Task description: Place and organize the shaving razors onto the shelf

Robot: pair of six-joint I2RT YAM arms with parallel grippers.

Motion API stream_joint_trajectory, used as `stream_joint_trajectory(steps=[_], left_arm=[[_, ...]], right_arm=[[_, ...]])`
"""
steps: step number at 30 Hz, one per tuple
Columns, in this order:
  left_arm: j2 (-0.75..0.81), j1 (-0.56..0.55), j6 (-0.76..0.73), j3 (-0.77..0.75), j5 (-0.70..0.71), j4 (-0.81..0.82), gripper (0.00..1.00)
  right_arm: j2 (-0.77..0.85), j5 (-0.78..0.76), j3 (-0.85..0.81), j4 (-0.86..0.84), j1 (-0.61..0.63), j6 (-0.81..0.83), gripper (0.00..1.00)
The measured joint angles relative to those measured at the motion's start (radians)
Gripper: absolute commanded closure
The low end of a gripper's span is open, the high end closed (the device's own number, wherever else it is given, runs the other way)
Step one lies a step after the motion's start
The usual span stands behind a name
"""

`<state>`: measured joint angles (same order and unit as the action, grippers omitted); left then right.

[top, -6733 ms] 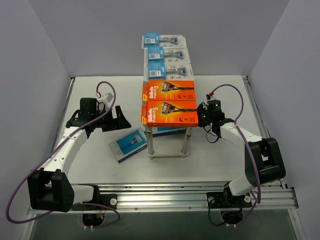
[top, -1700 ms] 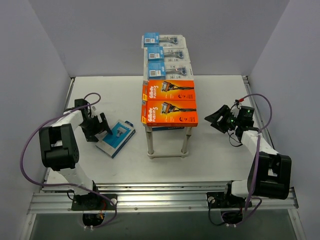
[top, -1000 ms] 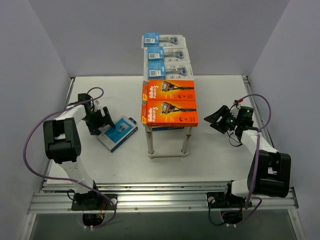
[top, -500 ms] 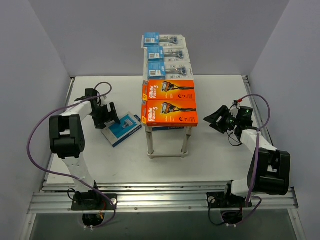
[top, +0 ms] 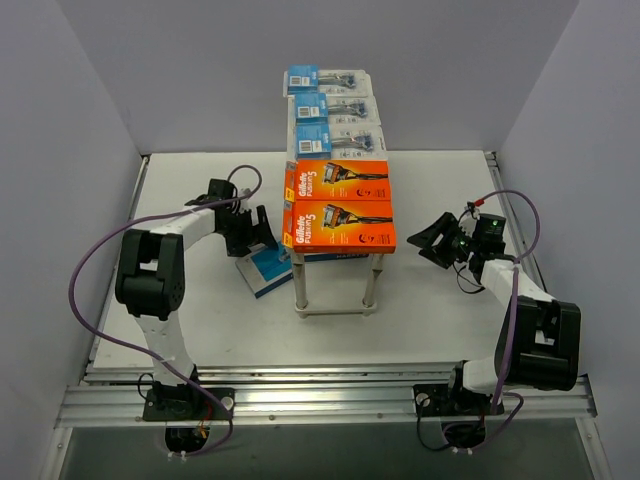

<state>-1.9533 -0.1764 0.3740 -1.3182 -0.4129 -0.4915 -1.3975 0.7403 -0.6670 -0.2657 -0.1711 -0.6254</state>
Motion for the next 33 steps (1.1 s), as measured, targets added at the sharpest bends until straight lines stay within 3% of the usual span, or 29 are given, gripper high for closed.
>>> stream_joint_trajectory(steps=[8, 18, 28, 33], left_arm=[[0.007, 0.04, 0.048, 0.002, -0.011, -0.01, 0.06], [0.215, 0.26, 0.106, 0.02, -0.004, -0.074, 0.06], [0.414, 0.28, 0.297, 0.432, 0.035, -0.024, 0.06], [0.462, 0.24, 0.369, 0.508, 0.058, 0.028, 0.06]], right_arm=[[0.0, 0.0, 0.0, 0.005, 0.0, 0.002, 0.45], [0.0, 0.001, 0.0, 0.008, 0.0, 0.002, 0.45], [-0.002, 0.001, 0.0, 0.008, 0.0, 0.002, 0.45], [-0.007, 0.001, 0.0, 0.007, 0.0, 0.002, 0.45]])
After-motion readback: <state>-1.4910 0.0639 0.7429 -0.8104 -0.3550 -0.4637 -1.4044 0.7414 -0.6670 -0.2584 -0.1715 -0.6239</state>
